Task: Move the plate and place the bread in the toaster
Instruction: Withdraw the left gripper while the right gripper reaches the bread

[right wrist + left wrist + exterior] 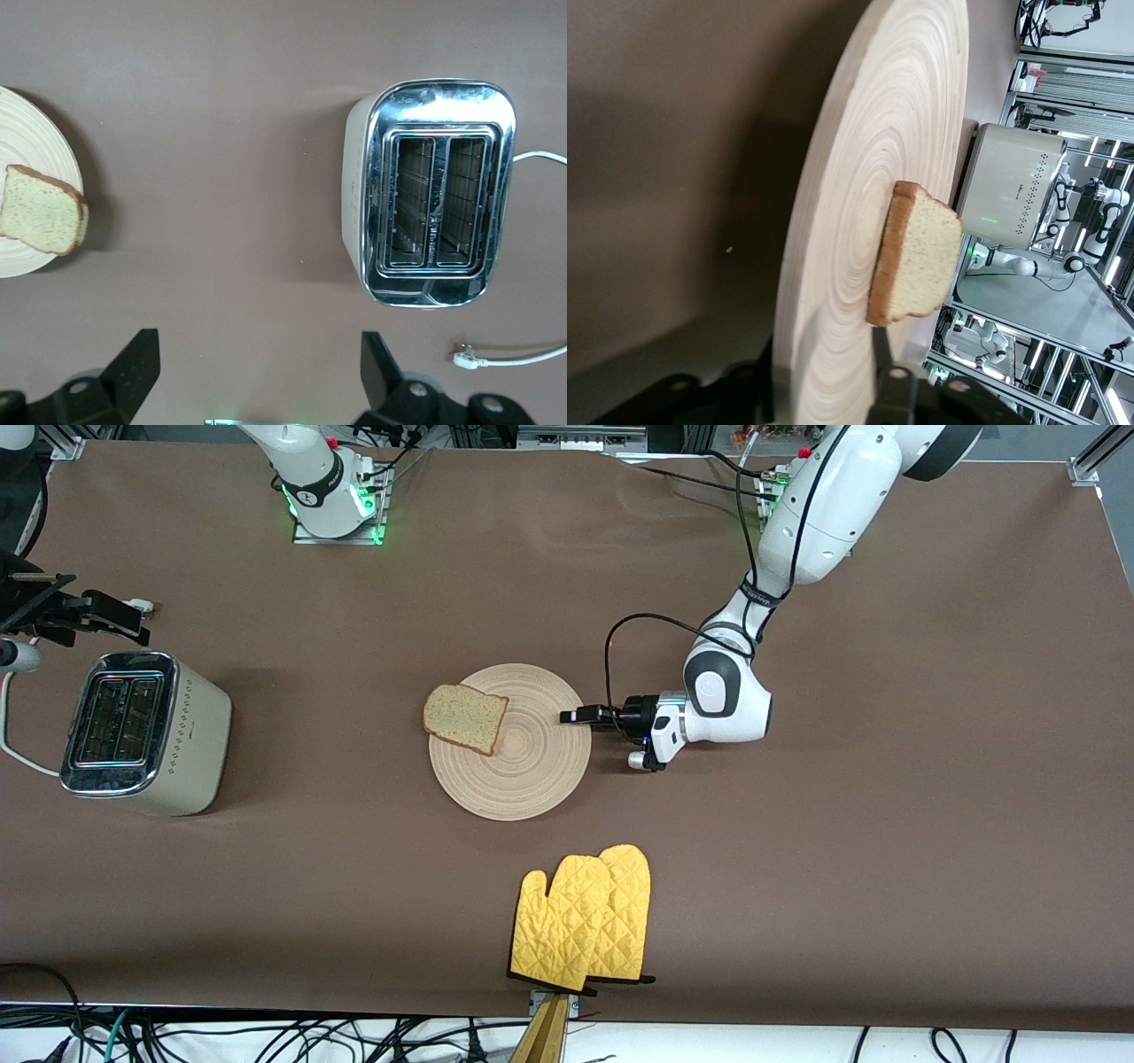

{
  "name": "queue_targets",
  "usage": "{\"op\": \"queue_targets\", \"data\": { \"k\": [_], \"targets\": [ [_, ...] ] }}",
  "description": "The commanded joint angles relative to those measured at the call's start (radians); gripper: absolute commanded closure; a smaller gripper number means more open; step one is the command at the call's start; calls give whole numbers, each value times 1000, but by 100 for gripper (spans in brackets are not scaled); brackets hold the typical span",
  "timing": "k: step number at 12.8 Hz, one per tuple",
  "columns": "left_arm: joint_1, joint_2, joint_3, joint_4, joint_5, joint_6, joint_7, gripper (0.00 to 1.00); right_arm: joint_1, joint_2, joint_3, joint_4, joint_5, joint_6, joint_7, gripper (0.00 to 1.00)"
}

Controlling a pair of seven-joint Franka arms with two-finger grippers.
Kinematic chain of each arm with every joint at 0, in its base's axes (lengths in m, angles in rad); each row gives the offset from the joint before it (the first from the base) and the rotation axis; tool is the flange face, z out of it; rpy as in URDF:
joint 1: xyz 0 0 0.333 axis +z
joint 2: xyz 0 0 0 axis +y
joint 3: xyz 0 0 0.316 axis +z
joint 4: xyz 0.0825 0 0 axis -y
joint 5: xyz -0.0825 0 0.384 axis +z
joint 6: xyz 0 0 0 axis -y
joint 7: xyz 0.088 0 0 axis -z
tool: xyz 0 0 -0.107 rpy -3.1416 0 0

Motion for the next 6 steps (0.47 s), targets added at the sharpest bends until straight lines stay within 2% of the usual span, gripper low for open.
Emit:
{"op": "queue_targets", "data": {
  "k": [1,4,6],
  "targets": [
    [1,-9,11,-5,-38,-9,27,0,5,39,3,27,24,-12,-15,0],
    [92,-70,8,-48,-18,-21,14,0,57,48,4,-1,64,-9,-63,0],
    [195,-160,-5,-112,91,-23,14,0,82,88,4,-24,127,3,-43,5]
  ]
}}
